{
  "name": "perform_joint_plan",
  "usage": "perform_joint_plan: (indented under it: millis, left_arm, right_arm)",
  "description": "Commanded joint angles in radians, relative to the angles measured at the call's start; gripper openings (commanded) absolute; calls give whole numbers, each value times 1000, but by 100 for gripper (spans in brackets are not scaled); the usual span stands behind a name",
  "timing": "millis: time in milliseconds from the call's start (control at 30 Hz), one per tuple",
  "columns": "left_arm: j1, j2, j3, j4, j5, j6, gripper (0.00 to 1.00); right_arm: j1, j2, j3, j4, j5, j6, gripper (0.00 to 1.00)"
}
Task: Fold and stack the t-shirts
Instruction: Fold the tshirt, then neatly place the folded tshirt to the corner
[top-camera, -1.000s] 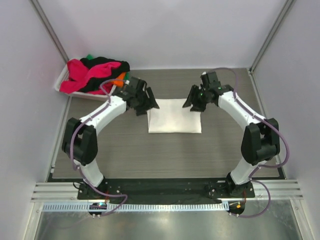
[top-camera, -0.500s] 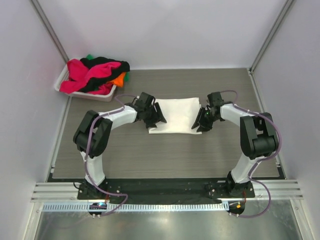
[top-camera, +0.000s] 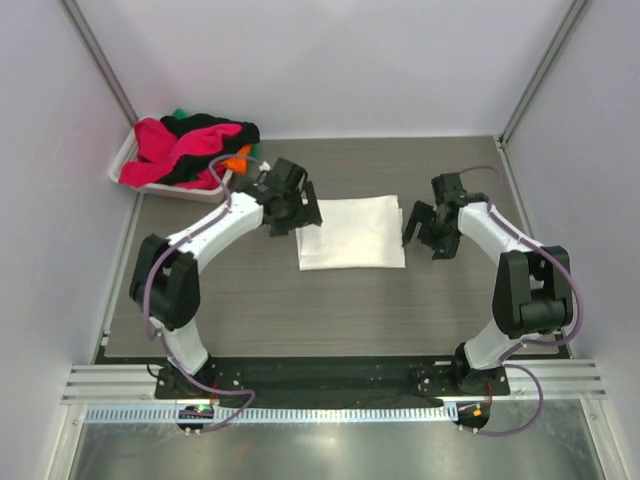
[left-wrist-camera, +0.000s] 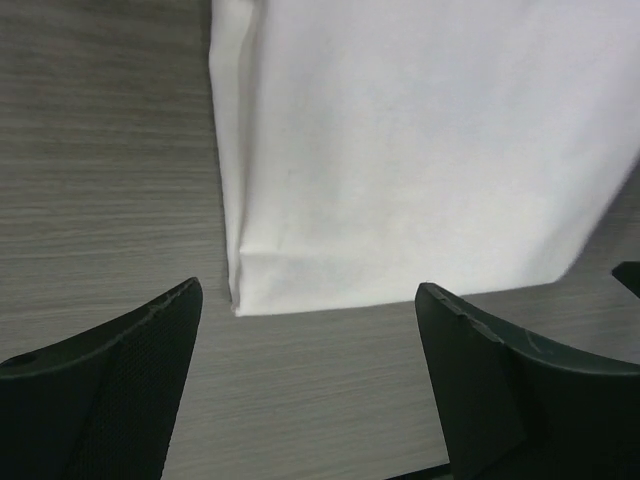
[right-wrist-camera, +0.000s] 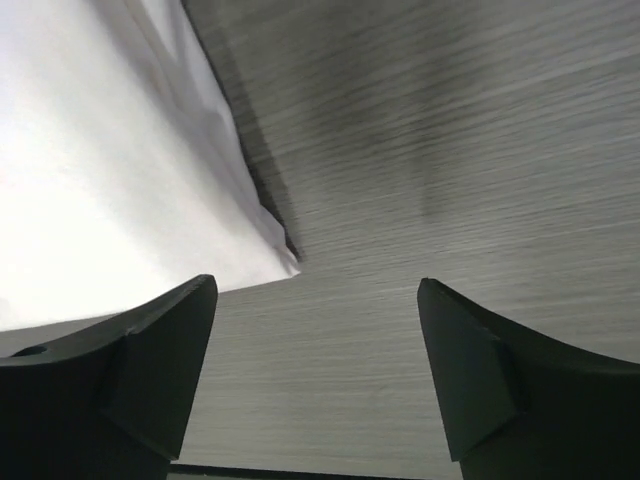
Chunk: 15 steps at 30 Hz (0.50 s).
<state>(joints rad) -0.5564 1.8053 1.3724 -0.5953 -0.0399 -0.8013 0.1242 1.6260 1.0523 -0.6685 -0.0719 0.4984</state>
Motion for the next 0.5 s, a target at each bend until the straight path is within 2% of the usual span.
perform_joint_plan:
  millis: [0,167,467]
  left_arm:
    - [-4,-153,157,-213,-69,77,89]
    - [-4,-288,172,-334,-95,102,90]
    - [-4,-742,-199,-367,-159,91,91]
  right_arm:
    - [0,-80,119,-69,93,-40,90]
    - [-12,40,236,-51,-18,-75,89]
    - [-46,285,387,58,-132,-110,73]
